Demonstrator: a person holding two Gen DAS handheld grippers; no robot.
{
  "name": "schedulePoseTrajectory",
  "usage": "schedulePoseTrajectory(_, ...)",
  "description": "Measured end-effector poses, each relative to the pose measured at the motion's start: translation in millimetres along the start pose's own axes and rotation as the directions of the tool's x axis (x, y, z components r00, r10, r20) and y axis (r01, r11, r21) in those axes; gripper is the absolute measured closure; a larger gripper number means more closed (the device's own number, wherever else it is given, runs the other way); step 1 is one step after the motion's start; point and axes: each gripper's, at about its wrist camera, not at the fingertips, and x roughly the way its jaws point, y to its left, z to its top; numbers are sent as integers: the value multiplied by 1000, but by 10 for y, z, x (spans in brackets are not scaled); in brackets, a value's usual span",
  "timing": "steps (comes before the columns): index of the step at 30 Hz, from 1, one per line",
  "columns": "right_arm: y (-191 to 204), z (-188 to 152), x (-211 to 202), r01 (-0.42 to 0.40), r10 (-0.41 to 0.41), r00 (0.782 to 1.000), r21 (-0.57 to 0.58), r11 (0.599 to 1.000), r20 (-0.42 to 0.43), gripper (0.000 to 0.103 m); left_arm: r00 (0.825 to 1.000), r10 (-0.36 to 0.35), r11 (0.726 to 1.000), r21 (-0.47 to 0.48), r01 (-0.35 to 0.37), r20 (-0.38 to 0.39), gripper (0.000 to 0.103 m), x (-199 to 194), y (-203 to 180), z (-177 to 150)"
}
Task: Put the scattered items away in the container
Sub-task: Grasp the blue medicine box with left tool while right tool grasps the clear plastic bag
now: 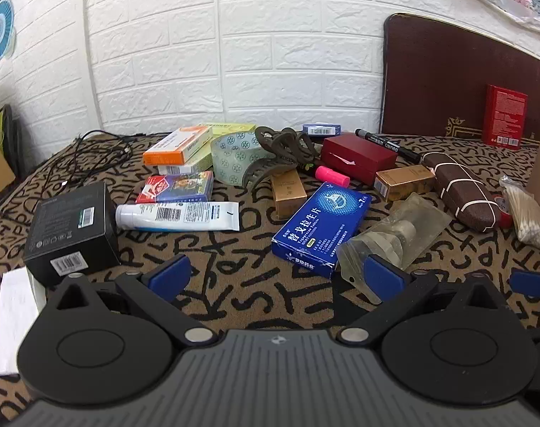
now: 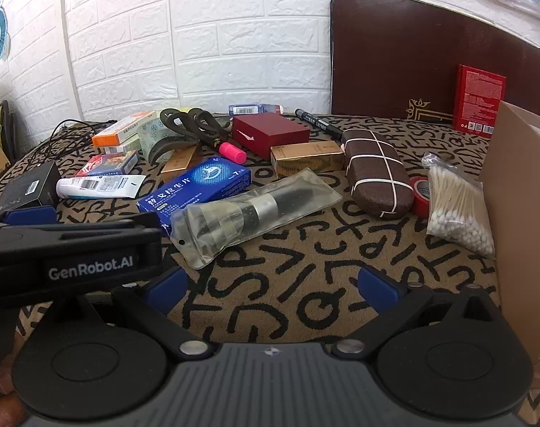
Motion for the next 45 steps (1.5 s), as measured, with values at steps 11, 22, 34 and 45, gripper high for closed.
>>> schedulePoseTrajectory(11, -248, -32, -3, 74, -74, 997, -37, 997, 9, 0, 986, -167, 976, 148, 162, 19, 0, 344, -25, 99)
schedulePoseTrajectory(22, -509, -49, 95, 97, -97, 995, 31, 995, -21, 0, 959, -277, 955, 86, 282, -66, 12, 674, 132, 302)
schedulePoseTrajectory(34, -573, -55, 123, 92, -91, 996, 60, 994, -20, 0, 942, -294, 927, 190, 322, -161, 0, 962, 167, 139)
schedulePoseTrajectory(45, -451, 94, 139, 1, -4, 999, 83, 997, 44, 0, 927, -361, 919, 132, 372, -99, 46, 708, 327, 64)
